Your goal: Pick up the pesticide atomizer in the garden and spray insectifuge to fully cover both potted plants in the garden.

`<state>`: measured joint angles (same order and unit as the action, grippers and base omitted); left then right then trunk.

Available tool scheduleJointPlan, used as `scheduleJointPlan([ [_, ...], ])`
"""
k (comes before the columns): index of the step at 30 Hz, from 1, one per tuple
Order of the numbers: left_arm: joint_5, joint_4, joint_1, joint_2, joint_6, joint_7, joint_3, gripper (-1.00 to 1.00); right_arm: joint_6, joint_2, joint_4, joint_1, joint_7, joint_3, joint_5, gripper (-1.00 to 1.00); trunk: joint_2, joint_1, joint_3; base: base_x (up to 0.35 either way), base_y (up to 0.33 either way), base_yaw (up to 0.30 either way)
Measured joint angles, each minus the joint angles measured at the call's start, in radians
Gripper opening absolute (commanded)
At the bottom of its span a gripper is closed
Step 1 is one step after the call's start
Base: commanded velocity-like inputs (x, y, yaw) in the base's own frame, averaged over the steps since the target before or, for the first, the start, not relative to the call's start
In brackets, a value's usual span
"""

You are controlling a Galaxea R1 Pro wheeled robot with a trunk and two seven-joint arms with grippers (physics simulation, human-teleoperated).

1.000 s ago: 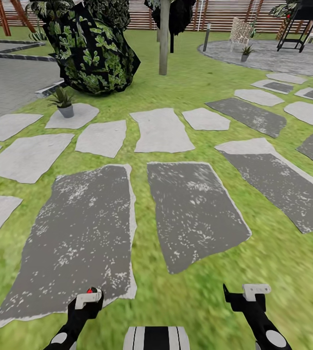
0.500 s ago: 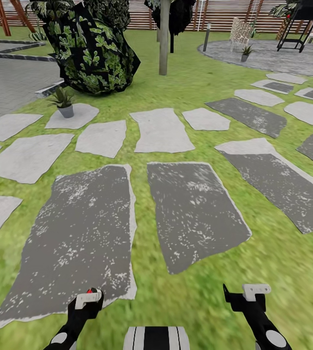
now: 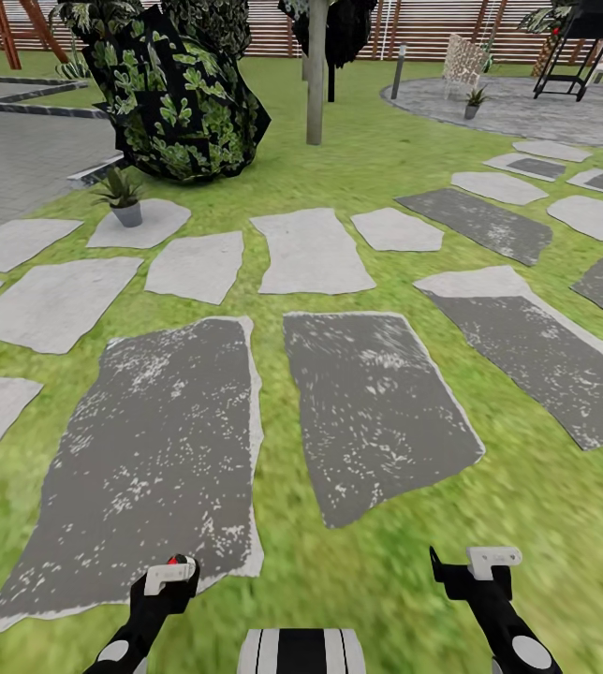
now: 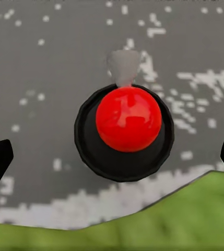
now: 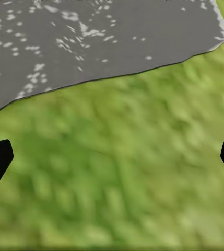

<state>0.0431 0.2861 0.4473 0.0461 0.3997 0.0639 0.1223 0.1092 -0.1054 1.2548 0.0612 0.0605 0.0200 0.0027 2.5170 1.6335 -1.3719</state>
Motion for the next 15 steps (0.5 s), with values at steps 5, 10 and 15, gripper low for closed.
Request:
scheduleJointPlan([
  [5,0.000,0.000,0.000,0.001,-0.001,0.000,0.001,1.00,0.000,0.000,0.000,0.000,0.000,0.000,0.000,1.00,0.000,0.000,0.000,0.031,0.000,0.000],
  [10,0.000,0.000,0.000,0.000,-0.001,0.000,0.001,1.00,0.000,0.000,0.000,0.000,0.000,0.000,0.000,1.00,0.000,0.000,0.000,0.039,0.000,0.000],
  [15,0.000,0.000,0.000,0.000,-0.001,0.000,0.001,1.00,0.000,0.000,0.000,0.000,0.000,0.000,0.000,1.00,0.000,0.000,0.000,0.004,0.000,0.000],
])
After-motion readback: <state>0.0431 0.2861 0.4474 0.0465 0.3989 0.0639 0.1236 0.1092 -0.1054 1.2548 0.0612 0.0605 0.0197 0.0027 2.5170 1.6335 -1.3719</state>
